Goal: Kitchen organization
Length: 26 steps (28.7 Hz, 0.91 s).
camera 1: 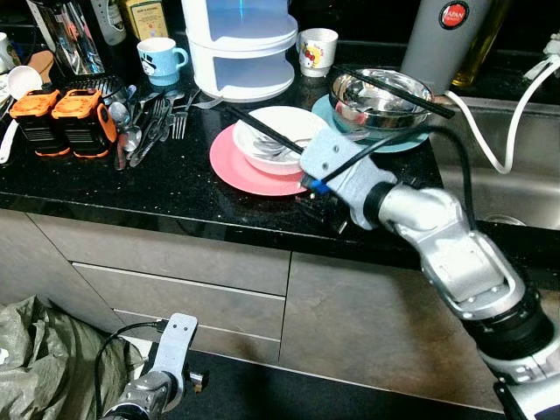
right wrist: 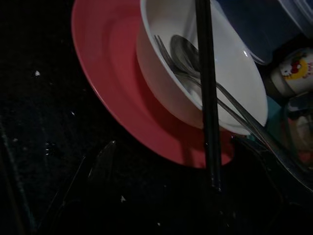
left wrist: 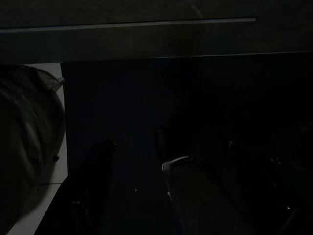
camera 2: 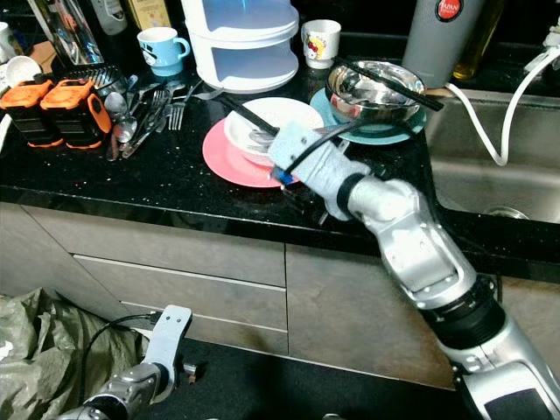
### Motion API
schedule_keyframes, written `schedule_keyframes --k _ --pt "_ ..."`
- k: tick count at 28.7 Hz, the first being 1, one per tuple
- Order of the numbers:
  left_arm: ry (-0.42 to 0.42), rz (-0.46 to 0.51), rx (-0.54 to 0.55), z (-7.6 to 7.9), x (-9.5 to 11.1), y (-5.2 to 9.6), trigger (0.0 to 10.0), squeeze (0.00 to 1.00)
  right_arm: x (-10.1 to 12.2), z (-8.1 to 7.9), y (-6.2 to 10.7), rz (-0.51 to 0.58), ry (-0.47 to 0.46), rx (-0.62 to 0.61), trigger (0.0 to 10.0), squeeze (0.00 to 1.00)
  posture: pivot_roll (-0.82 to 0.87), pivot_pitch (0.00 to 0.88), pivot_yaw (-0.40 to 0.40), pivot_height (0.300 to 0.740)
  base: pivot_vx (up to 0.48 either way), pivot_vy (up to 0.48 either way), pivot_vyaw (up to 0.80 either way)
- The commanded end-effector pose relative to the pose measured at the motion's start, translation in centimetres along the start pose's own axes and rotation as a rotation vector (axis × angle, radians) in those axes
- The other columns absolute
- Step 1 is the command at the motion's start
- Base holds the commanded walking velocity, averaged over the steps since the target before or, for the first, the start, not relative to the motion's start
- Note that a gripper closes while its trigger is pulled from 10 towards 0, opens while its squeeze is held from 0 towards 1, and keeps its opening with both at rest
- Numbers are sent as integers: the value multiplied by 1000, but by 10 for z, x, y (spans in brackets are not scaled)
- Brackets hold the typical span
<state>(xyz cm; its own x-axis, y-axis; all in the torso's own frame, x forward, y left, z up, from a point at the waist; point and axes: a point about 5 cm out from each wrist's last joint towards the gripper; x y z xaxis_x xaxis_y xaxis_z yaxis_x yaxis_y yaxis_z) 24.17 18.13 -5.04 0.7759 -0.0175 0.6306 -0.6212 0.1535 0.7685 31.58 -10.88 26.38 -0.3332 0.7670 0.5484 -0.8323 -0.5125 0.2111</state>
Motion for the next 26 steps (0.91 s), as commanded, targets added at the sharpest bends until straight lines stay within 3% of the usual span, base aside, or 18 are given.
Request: schedule_keyframes --k 1,2,4,15,16,17,18,19,20,26 --pt "-3 -18 0 0 -5 0 10000 0 -1 -2 0 -18 8 -6 8000 0 -83 66 37 740 0 0 0" --pt "-3 -17 0 0 -4 0 10000 0 -1 -1 -1 -22 20 -23 6078 0 -84 63 37 740 0 0 0" --pt "-3 -15 0 1 -4 0 10000 0 0 3 -2 -37 55 -80 10000 0 -83 54 35 740 0 0 0" --pt "-3 -16 -2 2 -6 0 10000 0 5 -2 -9 -87 181 -160 10000 0 -85 43 34 740 0 0 0" --pt "-5 -17 -5 2 -6 0 10000 0 4 -6 -11 -100 205 -154 5725 0 -82 45 33 740 0 0 0" --pt "-4 -16 -5 2 -6 0 10000 0 4 -7 -11 -104 212 -150 5725 0 -82 45 33 740 0 0 0" --pt "-3 -16 -6 2 -6 0 10000 0 4 -8 -12 -108 218 -149 7451 0 -82 44 34 740 0 0 0" --pt "-3 -15 -6 2 -6 0 10000 0 4 -8 -13 -110 222 -149 7451 0 -82 44 34 740 0 0 0" --pt "-2 -15 -5 2 -6 0 10000 0 4 -9 -14 -114 226 -147 10000 0 -83 45 34 740 0 0 0" --pt "-4 -13 -6 3 -5 0 10000 0 -1 -17 -24 -144 243 -143 10000 0 -78 42 31 740 0 0 0"
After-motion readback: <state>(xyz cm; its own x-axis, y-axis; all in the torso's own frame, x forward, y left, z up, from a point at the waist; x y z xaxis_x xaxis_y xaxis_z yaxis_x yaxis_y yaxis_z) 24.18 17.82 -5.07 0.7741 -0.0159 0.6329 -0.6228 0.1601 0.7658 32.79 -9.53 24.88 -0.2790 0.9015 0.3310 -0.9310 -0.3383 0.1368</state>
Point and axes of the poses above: a point about 5 cm out from each wrist's last joint towards the gripper, its own y axis pointing back from the gripper into the wrist, its own x axis along the axis of the wrist's last joint, z = x × y, and after that the axes turned 9 degrees about y, right-handed
